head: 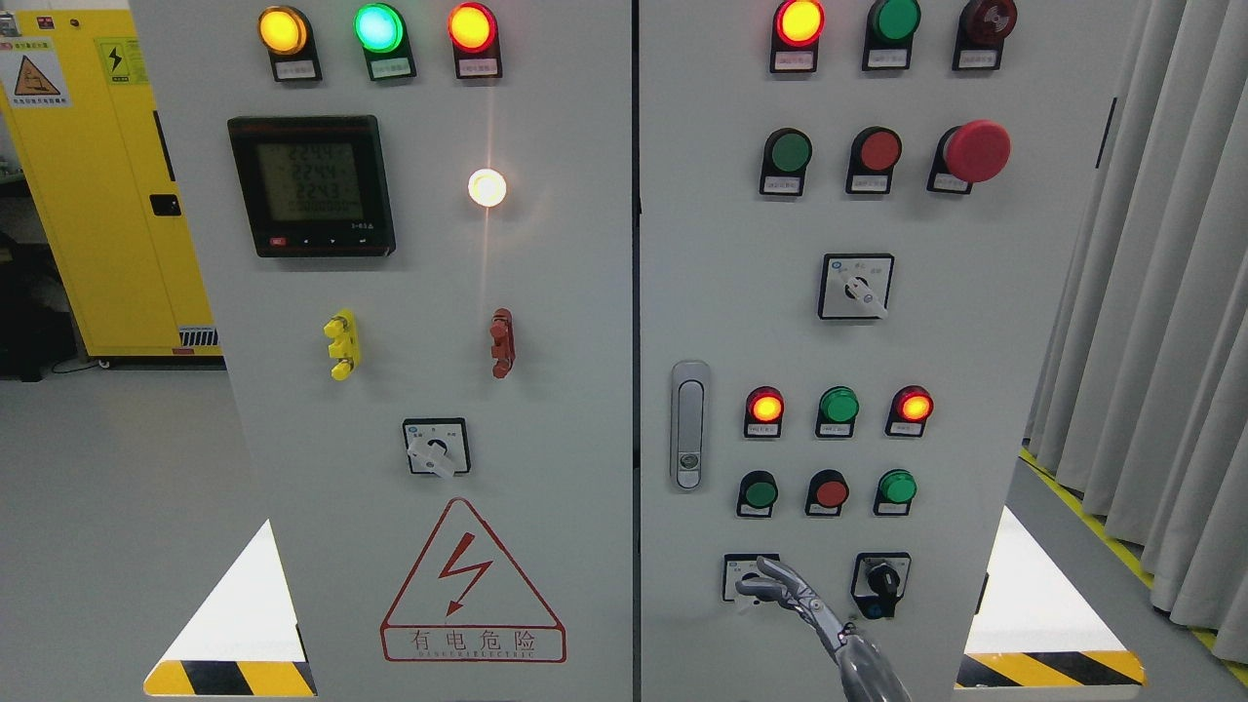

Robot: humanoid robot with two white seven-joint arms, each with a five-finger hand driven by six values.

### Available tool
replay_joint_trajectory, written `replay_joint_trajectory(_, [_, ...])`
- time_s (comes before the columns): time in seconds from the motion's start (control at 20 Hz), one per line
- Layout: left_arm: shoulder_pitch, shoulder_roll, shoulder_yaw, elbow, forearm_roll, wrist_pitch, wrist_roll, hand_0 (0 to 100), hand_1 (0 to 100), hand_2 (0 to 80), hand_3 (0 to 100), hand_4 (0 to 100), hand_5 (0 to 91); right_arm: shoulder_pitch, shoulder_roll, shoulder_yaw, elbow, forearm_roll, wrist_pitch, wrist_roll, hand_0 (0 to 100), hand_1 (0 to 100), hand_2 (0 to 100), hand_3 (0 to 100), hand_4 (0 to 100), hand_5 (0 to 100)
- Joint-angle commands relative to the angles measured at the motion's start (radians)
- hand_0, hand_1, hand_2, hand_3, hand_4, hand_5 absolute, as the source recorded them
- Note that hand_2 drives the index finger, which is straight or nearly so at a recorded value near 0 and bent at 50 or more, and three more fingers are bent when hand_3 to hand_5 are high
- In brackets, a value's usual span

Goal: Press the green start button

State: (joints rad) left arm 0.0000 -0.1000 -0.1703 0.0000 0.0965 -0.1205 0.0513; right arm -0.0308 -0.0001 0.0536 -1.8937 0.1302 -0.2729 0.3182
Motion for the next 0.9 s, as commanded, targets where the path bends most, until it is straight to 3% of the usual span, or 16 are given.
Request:
replay_joint_trajectory(0.0, [0.006, 0.0, 0.0, -0.029, 0.0, -0.001, -0.001, 12, 56, 0.0, 0, 0, 0.0, 0.051, 0.002, 0.017, -0.076, -0.21, 0.015, 0.01, 30, 48, 0, 0, 3, 0])
replay_joint_trajectory(0.85, [0.006, 0.0, 0.0, -0.029, 0.0, -0.001, 0.001, 12, 56, 0.0, 0, 0, 0.0, 0.075, -0.008, 0.019, -0.065, -0.208, 0.031, 0.012, 28, 50, 0, 0, 5, 0])
